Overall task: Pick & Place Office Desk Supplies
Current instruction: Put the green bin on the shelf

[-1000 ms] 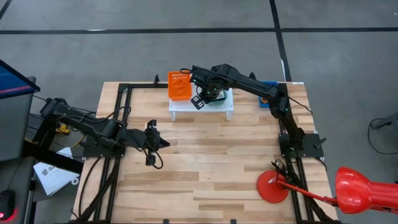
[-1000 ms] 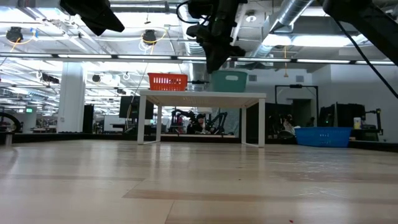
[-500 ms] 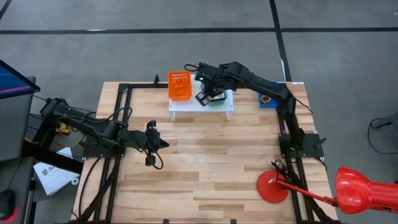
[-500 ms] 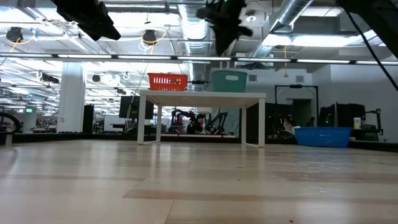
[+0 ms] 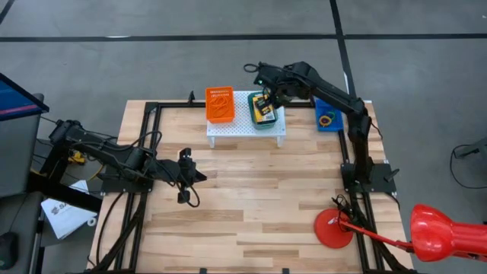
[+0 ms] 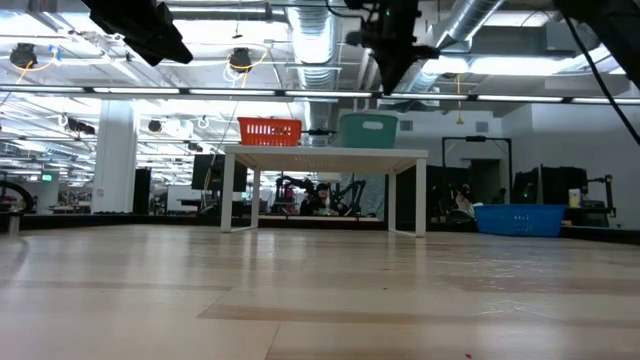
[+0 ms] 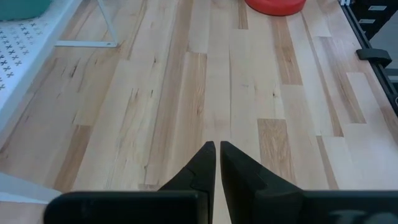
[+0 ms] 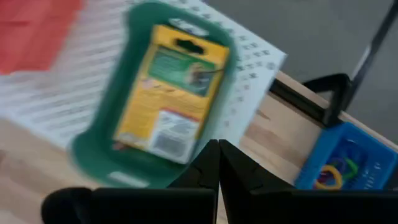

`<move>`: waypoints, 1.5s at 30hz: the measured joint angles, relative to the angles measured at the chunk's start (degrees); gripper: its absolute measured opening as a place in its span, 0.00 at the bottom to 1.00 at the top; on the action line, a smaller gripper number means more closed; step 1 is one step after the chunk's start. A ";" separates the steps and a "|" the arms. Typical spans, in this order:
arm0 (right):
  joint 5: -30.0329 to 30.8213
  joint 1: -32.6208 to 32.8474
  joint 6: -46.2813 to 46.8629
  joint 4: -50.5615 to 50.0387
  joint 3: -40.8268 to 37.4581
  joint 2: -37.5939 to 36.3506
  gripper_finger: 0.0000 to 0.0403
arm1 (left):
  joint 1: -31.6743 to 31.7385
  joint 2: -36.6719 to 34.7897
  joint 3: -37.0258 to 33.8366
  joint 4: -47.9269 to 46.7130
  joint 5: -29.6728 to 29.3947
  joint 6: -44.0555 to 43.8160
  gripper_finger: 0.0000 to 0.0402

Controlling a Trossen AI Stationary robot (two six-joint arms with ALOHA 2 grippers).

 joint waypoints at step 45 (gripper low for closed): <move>-8.53 -11.11 -2.60 6.85 -10.60 1.14 0.00 | -0.02 0.00 0.00 0.02 0.00 -0.28 0.04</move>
